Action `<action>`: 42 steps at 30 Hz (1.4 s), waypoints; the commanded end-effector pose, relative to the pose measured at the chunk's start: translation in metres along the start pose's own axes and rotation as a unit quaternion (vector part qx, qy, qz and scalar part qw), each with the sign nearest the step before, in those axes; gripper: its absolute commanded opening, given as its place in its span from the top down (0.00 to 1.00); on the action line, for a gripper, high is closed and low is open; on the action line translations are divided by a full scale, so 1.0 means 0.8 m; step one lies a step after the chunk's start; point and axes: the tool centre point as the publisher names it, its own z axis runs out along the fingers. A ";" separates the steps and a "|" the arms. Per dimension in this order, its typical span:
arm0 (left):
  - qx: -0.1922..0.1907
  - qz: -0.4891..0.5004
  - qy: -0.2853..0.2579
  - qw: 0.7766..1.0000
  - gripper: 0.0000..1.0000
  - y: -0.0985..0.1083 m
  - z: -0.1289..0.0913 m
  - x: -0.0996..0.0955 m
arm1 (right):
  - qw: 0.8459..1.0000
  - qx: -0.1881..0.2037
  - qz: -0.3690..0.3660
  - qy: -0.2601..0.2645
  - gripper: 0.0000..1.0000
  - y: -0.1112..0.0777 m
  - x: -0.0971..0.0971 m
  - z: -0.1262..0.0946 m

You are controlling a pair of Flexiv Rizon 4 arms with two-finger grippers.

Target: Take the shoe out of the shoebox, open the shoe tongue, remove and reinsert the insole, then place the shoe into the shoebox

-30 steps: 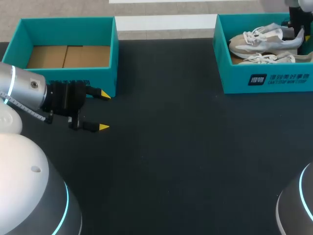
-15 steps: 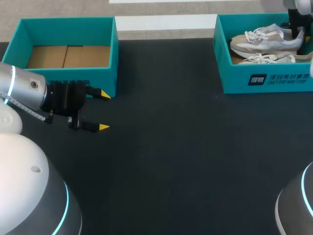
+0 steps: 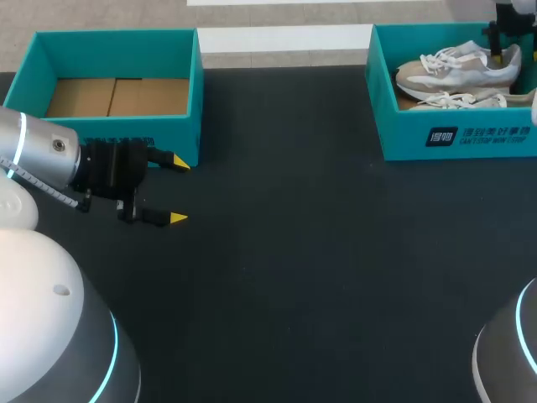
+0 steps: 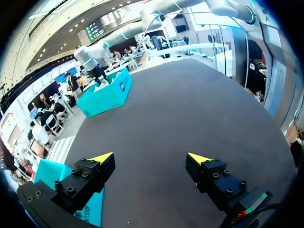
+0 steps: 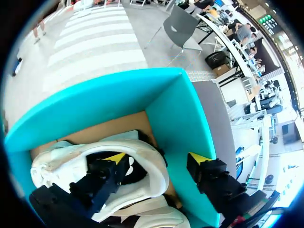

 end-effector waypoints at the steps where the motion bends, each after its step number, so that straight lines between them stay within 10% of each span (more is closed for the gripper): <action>1: -0.002 0.000 0.000 1.000 0.00 -0.001 0.000 0.001 | 1.000 -0.009 -0.001 0.021 0.00 -0.017 -0.015 -0.037; 23: -0.002 0.000 0.000 1.000 0.00 -0.001 0.000 0.001 | 0.993 -0.012 -0.030 0.112 0.00 -0.122 -0.001 -0.206; 36: -0.002 0.000 0.000 1.000 0.00 -0.001 0.000 0.001 | 0.993 -0.012 -0.030 0.112 0.00 -0.122 -0.001 -0.206; 42: -0.065 -0.115 -0.038 0.991 0.00 -0.019 -0.035 -0.022 | 0.994 0.008 -0.056 0.093 0.00 -0.142 0.003 -0.213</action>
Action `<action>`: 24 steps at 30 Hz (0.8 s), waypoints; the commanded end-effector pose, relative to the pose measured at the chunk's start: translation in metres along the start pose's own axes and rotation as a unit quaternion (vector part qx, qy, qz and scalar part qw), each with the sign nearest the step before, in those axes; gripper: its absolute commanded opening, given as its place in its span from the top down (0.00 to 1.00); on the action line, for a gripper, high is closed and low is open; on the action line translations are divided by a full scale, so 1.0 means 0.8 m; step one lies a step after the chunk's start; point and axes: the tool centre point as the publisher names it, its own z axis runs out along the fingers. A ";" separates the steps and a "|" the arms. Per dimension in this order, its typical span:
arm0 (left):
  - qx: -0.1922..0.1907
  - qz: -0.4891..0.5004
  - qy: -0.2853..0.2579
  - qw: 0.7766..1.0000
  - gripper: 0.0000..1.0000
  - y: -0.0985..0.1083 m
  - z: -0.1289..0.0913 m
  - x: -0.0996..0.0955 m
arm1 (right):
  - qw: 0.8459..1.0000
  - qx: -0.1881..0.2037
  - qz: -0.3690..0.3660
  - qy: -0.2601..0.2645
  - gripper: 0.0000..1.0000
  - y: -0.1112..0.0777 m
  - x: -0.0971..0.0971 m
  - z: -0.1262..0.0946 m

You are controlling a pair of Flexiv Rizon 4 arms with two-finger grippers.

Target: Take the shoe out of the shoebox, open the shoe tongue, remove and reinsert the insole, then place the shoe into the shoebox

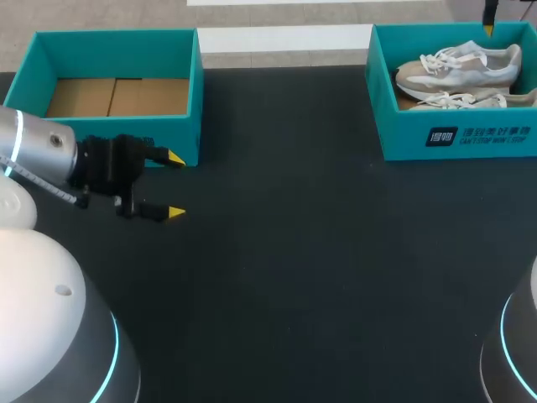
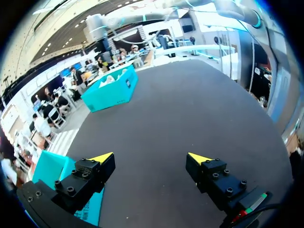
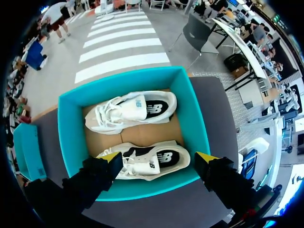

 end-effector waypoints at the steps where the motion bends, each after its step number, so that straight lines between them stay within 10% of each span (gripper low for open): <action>1: -0.076 -0.112 -0.017 0.991 0.00 -0.024 -0.031 -0.015 | 1.000 0.015 -0.015 -0.013 0.00 -0.017 0.012 -0.012; 7: -0.122 -0.253 -0.066 0.957 0.00 -0.021 -0.052 -0.070 | 0.998 0.048 -0.035 -0.004 0.00 -0.061 0.031 -0.025; 14: -0.261 -0.433 -0.210 0.837 0.00 0.037 -0.055 -0.133 | 0.996 0.076 -0.040 0.025 0.00 -0.117 0.052 -0.038; 24: -0.261 -0.433 -0.210 0.837 0.00 0.037 -0.055 -0.133 | 0.996 0.085 -0.033 0.019 0.00 -0.131 0.055 -0.041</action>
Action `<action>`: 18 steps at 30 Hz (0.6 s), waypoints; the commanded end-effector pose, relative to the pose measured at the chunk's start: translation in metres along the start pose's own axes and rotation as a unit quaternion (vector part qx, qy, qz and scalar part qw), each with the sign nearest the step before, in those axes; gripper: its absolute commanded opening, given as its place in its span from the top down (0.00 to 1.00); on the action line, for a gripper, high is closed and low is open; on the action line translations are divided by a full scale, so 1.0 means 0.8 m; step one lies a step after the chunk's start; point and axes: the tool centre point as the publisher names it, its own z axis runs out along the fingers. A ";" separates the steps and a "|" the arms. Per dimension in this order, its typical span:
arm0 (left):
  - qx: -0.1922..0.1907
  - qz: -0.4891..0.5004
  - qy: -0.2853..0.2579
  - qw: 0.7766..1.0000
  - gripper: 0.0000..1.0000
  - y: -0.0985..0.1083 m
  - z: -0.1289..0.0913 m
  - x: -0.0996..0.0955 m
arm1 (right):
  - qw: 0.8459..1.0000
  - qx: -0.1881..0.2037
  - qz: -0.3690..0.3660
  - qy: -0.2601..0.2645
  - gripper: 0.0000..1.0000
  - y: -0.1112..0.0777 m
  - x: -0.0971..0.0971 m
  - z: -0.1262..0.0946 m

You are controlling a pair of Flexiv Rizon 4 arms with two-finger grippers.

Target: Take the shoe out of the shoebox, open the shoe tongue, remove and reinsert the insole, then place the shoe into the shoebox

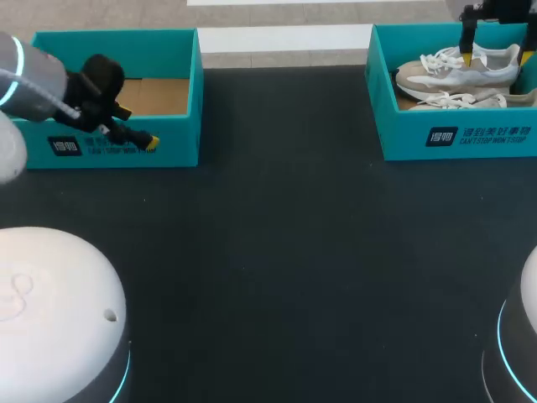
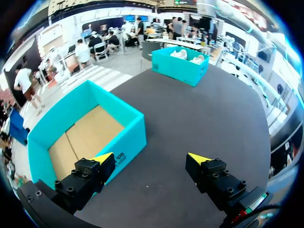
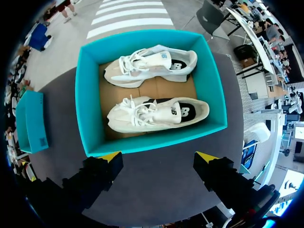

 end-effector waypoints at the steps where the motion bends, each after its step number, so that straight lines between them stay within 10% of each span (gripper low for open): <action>1: -0.122 -0.137 -0.116 0.976 0.00 -0.003 0.001 0.011 | 1.000 -0.002 0.000 0.002 0.00 -0.003 -0.002 0.001; 18: -0.163 -0.252 -0.053 0.952 0.00 -0.020 -0.033 -0.011 | 1.000 0.006 0.013 0.007 0.00 -0.039 0.004 -0.009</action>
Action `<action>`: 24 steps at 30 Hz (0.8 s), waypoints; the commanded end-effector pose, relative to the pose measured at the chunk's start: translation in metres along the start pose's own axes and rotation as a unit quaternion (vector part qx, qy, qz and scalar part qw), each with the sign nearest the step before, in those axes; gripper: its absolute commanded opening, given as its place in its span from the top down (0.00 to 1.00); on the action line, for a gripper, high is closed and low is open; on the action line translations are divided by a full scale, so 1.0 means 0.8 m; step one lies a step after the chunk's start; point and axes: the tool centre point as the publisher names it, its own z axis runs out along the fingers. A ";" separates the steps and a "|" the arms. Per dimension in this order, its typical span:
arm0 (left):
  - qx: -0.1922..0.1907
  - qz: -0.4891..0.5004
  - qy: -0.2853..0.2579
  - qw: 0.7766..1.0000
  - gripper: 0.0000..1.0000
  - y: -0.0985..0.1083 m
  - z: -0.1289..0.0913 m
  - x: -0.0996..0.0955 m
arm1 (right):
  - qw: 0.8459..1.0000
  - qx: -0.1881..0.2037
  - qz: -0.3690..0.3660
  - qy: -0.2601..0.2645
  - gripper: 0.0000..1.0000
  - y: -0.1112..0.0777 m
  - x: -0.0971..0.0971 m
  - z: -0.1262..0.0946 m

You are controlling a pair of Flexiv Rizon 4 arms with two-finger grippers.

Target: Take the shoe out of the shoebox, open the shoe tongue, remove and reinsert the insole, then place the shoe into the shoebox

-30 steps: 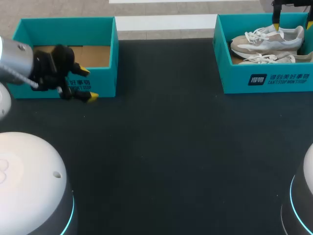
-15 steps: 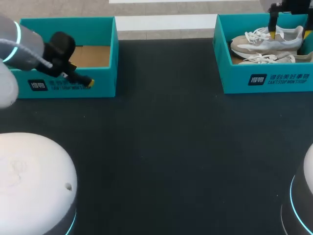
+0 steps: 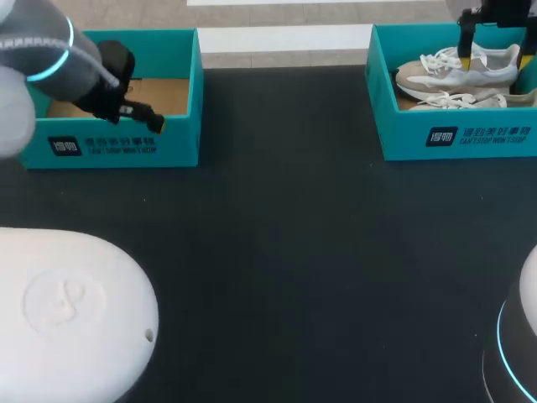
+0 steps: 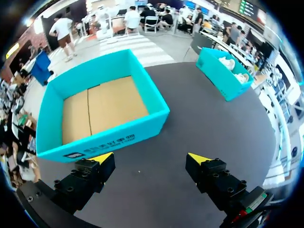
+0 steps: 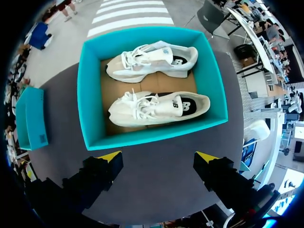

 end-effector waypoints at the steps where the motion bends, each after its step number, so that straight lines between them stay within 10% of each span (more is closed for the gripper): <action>1: -0.087 -0.027 0.020 0.996 0.00 -0.011 -0.020 -0.009 | 1.000 0.002 0.009 0.013 0.00 -0.020 -0.002 -0.006; 24: -0.166 -0.146 -0.030 0.975 0.00 -0.031 -0.036 -0.048 | 0.997 -0.026 -0.067 0.023 0.00 -0.118 -0.001 0.026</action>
